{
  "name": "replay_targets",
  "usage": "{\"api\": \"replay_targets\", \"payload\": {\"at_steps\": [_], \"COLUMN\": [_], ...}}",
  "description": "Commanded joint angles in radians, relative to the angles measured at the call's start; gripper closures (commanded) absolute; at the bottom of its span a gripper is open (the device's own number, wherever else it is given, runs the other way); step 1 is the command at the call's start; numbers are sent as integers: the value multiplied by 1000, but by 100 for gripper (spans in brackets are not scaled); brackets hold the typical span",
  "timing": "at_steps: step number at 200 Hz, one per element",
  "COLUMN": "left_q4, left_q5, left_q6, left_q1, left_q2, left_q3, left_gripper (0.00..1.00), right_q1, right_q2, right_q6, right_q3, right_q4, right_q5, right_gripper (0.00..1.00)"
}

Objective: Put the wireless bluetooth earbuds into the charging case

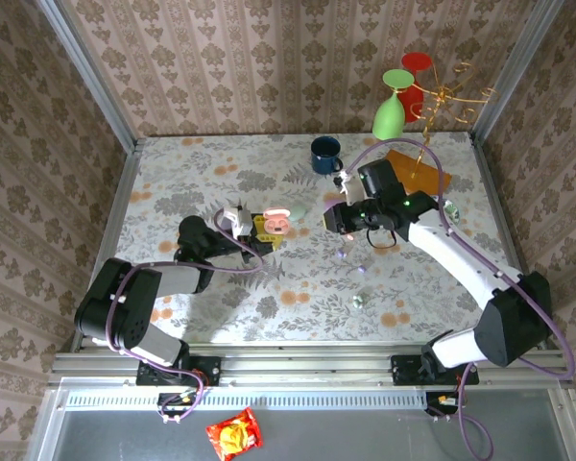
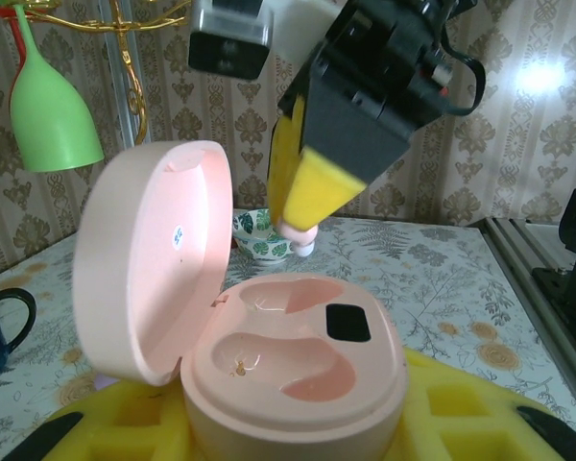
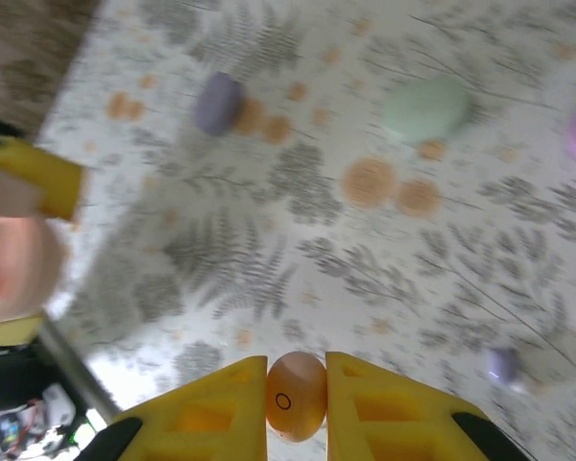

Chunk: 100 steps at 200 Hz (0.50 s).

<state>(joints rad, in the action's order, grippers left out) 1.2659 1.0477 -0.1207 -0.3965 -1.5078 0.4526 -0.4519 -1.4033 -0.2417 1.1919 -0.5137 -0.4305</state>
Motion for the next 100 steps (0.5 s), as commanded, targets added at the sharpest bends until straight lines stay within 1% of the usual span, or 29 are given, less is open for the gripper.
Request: {"api": "replay_targets", "payload": {"at_steps": [1, 11, 31, 58, 97, 100], "left_q4": [31, 32, 32, 32, 32, 33], "left_q5": [14, 23, 42, 55, 91, 94], "left_q6": [32, 33, 34, 39, 34, 35], "left_q1": [9, 7, 0, -5, -18, -18], "left_q2": [6, 9, 15, 17, 16, 17], "left_q3": [-2, -1, 2, 4, 15, 15], "left_gripper": [66, 66, 66, 66, 66, 66], "right_q1": [-32, -44, -77, -122, -149, -150], "right_q2": [70, 85, 90, 69, 18, -8], "right_q6": [9, 17, 39, 78, 107, 108], "right_q3": [-21, -23, -9, 25, 94, 97], "right_q4": [81, 107, 127, 123, 101, 101], "right_q5": [-175, -222, -266, -258, -242, -241], "right_gripper": [81, 81, 81, 81, 81, 81]}}
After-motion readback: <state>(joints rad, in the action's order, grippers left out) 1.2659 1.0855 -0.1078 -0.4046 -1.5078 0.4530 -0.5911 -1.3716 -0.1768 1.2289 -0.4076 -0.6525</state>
